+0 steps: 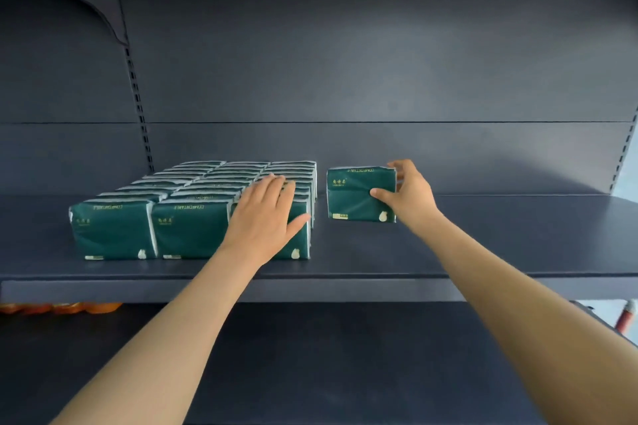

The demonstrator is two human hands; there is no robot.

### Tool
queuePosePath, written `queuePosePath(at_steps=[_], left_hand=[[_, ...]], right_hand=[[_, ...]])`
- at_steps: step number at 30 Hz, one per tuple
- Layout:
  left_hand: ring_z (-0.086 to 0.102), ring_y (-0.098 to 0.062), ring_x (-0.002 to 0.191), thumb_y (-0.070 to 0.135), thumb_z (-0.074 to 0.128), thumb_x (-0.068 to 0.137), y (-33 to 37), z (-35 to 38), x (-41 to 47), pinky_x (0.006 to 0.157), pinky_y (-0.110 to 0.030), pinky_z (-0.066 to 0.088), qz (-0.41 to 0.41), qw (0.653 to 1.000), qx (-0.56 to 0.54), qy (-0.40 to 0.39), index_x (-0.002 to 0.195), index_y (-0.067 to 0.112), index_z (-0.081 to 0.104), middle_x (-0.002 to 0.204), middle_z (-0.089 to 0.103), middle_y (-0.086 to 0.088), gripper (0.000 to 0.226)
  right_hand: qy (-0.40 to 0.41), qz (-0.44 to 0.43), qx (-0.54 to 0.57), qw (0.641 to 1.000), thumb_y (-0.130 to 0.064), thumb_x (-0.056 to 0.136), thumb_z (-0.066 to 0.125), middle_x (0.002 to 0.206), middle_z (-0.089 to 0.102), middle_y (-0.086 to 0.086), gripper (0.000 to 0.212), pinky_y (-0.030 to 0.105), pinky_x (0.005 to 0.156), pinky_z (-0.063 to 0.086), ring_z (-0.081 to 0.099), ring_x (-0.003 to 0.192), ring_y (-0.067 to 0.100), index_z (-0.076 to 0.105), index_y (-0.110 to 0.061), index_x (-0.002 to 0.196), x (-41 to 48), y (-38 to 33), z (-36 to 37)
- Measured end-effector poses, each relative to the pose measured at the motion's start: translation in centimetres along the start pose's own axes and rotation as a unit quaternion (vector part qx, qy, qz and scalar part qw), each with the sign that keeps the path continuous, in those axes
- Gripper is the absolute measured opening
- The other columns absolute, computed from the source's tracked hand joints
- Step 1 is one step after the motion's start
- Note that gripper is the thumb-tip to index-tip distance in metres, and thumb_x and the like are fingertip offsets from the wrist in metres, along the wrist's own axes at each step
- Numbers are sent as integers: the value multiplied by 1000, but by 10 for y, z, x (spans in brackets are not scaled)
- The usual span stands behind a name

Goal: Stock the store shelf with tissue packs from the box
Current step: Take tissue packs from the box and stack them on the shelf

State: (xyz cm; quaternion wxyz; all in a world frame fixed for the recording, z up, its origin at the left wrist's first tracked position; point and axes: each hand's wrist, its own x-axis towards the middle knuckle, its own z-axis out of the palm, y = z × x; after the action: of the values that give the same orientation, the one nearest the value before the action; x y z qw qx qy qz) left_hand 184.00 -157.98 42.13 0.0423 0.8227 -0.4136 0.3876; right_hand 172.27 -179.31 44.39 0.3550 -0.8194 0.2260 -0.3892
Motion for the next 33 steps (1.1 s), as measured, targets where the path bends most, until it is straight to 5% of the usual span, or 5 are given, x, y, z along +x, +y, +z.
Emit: queuePosePath(at_steps=[7,15,33], left_hand=[[64,-29,76,53,17,99,-8,43,12,67,-37,51,54,988,31,145,91,5,65,84,66,-10,68],[63,-28,75,57,27,97,-13,57,13,74,-36,42,55,969,23,241,91,6,67,82,65,-7,66],[61,-28,70,56,27,97,-11,61,14,71,-36,39,46,970,23,239,85,7,66,76,62,-6,64]], right_hand=[[-12,-13,-87,996,-20,86,66,128,46,10,54,27,78,39,50,100,21,41,-19,134,82,29,50],[-31,-21,-155,987,-20,90,61,130,40,11,49,36,86,45,54,104,30,39,-15,134,133,64,110],[-37,-26,-184,982,-26,89,64,137,32,13,59,37,104,38,43,123,31,38,-10,139,153,72,115]])
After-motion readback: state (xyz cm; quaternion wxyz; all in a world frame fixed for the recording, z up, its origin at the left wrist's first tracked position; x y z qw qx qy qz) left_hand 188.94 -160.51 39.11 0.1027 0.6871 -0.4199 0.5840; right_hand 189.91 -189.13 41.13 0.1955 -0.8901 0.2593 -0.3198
